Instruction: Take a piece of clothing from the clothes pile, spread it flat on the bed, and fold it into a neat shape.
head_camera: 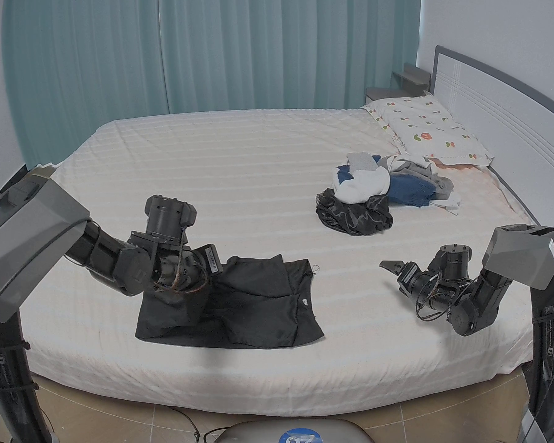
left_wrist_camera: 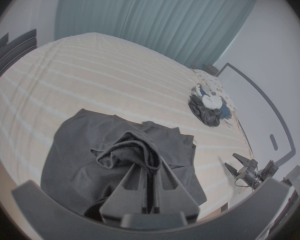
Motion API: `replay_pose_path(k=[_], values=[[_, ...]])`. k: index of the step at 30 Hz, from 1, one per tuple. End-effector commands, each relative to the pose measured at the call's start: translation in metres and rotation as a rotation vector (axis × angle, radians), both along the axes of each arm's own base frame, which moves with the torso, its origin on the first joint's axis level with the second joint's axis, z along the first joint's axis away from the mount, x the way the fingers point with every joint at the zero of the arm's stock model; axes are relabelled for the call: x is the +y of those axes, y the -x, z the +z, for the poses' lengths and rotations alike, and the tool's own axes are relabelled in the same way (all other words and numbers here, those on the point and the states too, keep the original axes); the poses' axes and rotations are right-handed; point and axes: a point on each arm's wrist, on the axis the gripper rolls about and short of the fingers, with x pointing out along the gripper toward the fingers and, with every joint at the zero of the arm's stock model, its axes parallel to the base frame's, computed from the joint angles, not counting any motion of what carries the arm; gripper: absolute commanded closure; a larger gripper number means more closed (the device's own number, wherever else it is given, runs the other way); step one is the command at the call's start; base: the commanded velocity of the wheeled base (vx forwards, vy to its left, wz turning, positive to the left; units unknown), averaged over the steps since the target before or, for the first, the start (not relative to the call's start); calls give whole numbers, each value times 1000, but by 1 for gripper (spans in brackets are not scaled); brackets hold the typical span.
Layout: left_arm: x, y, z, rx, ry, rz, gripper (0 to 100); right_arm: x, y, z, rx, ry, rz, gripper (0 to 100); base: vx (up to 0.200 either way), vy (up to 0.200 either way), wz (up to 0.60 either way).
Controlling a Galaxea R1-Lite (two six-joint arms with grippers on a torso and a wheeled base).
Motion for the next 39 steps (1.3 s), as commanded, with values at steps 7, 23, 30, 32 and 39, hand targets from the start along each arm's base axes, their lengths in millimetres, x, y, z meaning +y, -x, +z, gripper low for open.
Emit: replay_pose_path(k=[7, 23, 30, 32, 39], values=[[-43, -20, -34, 22, -79, -2, 100, 3, 1, -2, 5, 1, 8, 0, 0, -143, 0], [-60, -22, -29, 31, 32, 58, 0, 5, 2, -3, 10, 2, 14, 0, 0, 0, 0], [-47, -19, 8, -4, 168, 92, 0, 5, 3, -4, 13, 2, 14, 0, 0, 0, 0], [-36, -16, 15, 1, 196, 113, 0, 5, 3, -4, 14, 3, 14, 0, 0, 0, 0], [2, -4, 6, 64, 185, 203, 0, 10, 6, -4, 18, 5, 25, 0, 0, 0, 0]])
